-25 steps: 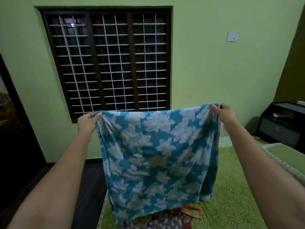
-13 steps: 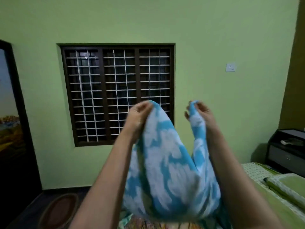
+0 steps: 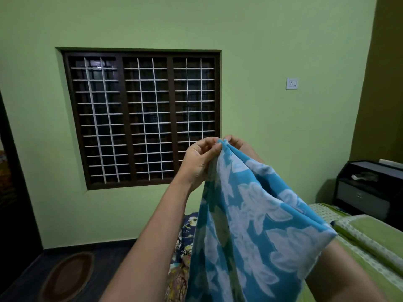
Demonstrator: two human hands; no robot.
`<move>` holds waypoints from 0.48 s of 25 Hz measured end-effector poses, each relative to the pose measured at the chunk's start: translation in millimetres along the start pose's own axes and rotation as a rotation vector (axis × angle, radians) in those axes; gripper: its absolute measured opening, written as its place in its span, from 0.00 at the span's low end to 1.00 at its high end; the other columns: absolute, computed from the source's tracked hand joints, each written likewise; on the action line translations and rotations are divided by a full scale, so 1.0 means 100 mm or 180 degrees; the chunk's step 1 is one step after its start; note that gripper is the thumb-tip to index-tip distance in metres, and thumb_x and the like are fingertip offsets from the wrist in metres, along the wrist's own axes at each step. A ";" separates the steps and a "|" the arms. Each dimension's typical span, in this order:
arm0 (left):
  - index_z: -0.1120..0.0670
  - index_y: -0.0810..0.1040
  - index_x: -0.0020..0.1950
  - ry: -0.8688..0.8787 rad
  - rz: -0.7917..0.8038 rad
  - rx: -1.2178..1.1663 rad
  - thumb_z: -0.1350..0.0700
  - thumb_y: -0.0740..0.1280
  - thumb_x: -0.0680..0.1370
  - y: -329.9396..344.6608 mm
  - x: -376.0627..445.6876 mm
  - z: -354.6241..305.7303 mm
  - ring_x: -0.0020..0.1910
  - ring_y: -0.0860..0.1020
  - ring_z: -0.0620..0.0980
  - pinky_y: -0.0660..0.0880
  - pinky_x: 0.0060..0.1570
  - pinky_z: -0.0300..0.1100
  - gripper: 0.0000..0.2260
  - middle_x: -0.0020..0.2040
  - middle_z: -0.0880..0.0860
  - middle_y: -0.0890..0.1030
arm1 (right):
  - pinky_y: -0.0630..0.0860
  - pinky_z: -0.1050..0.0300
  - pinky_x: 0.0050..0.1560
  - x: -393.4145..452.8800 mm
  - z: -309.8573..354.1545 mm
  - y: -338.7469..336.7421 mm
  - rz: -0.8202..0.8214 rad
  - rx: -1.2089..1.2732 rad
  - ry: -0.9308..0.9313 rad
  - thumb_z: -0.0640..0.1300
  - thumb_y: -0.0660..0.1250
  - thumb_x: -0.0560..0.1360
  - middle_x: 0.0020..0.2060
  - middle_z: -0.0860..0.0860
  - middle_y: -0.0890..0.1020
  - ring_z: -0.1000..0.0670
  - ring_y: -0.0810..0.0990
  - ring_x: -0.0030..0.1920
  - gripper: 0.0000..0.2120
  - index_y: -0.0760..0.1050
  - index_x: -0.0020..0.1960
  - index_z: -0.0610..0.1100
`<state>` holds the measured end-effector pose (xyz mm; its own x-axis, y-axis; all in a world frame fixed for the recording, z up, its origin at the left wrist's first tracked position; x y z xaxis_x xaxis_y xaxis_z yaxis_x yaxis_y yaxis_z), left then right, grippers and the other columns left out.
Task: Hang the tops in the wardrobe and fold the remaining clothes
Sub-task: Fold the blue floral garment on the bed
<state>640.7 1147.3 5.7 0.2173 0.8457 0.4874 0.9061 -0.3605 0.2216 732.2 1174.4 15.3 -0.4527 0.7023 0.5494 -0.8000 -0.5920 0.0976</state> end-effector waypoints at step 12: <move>0.51 0.77 0.44 0.0179 -0.1473 0.1456 0.55 0.65 0.80 -1.10 -0.02 0.13 0.40 0.78 0.49 0.80 0.43 0.48 0.05 0.41 0.52 0.79 | 0.60 0.52 0.61 -0.95 0.05 -0.33 0.1267 -0.5459 0.1614 0.64 0.44 0.77 0.45 0.50 0.77 0.54 0.65 0.51 0.26 0.76 0.48 0.53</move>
<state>545.2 1189.9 -30.6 -0.2405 0.8470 0.4741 0.9672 0.2503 0.0435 803.7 1125.4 -35.7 -0.4953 0.8685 0.0184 0.0457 0.0472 -0.9978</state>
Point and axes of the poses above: each hand's wrist, its own x-axis towards the middle knuckle, its own y-axis out of the palm, z = x × y, the point moved 8 cm from there along x, towards the middle knuckle
